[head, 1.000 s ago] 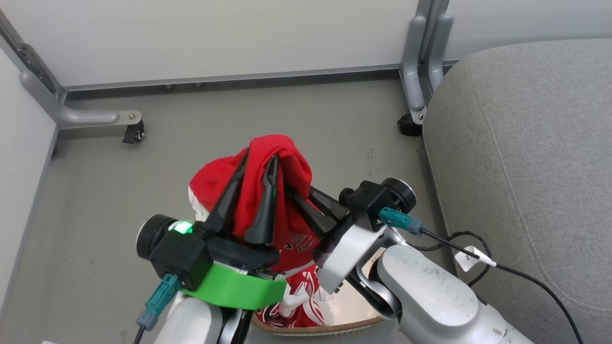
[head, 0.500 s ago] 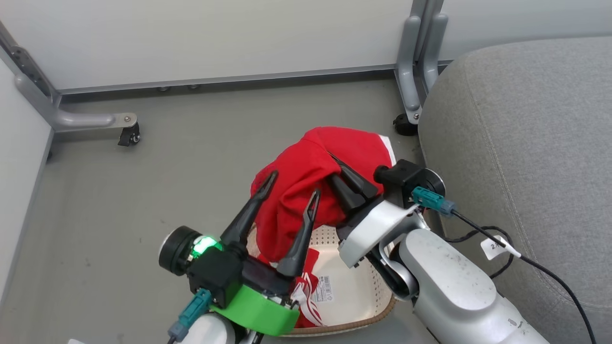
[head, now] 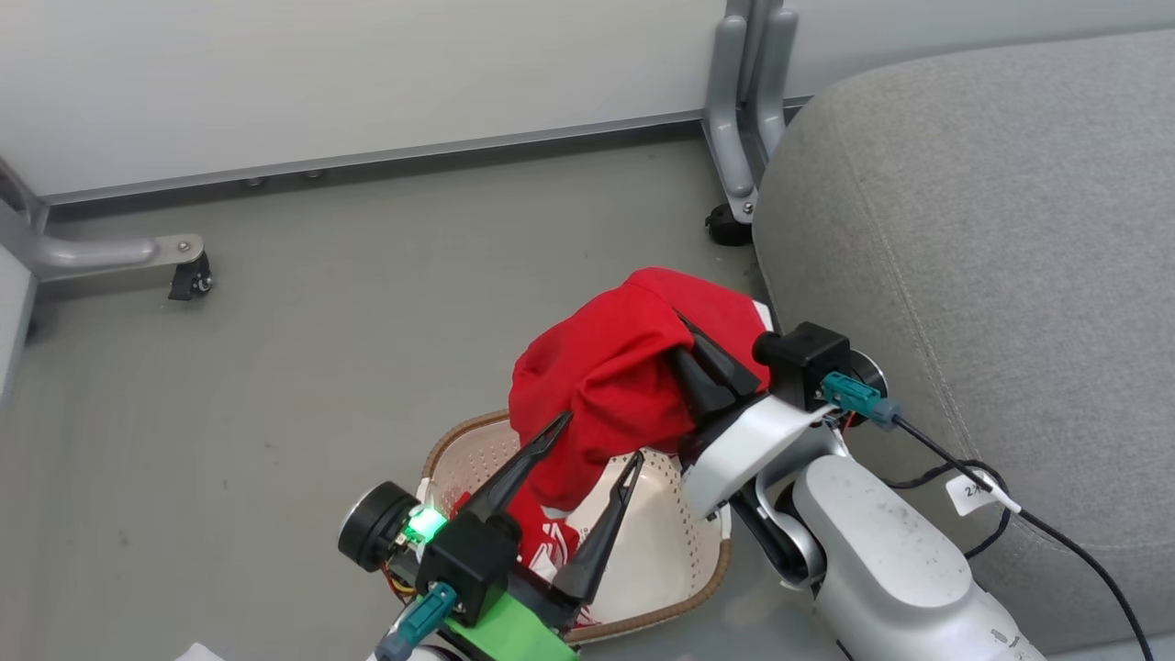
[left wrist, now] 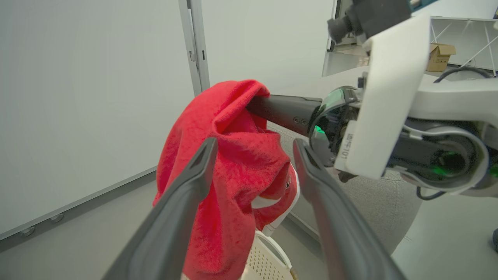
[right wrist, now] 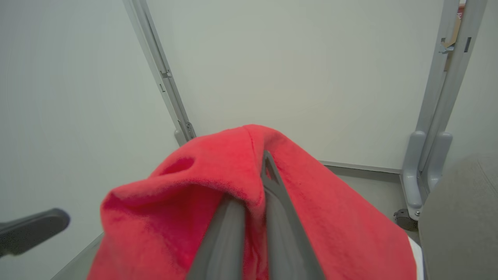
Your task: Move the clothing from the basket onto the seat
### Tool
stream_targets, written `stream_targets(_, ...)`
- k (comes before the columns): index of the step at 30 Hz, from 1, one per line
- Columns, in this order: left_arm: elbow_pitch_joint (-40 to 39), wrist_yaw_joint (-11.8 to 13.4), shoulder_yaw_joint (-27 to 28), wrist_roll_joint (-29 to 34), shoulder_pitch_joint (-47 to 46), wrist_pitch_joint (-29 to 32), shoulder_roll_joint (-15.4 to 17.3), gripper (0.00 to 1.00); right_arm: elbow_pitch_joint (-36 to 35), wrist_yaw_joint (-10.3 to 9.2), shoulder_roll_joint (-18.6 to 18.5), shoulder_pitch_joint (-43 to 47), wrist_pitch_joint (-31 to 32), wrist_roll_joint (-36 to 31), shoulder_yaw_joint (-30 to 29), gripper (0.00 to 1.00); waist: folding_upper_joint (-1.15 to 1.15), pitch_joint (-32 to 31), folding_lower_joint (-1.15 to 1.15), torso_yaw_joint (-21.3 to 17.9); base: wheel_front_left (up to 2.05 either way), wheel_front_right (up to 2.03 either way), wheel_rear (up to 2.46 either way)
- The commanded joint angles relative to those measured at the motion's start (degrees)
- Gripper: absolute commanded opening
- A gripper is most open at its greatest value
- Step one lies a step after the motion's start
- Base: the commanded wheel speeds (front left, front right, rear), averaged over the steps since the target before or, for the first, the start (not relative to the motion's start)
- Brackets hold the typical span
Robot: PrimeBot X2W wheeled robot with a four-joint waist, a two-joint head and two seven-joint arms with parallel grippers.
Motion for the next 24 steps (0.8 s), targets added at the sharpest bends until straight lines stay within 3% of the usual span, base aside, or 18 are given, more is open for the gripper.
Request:
stream_targets(1,0.1,-0.1,0.1,0.1,0.5,0.0,0.7,1.00,0.0,0.00,-0.1,0.5,-0.2,-0.5,-0.5,0.00,0.00,0.8,0.00,-1.9,0.00,0.00,0.00)
stream_targets(24,0.4,-0.9,-2.2,1.7,-5.9,2.9,3.9,1.00,-4.0,0.00,-0.1,0.4,-0.2,-2.0,-10.1,0.00,0.00,10.2,0.00,-19.5,0.00,0.00,0.00)
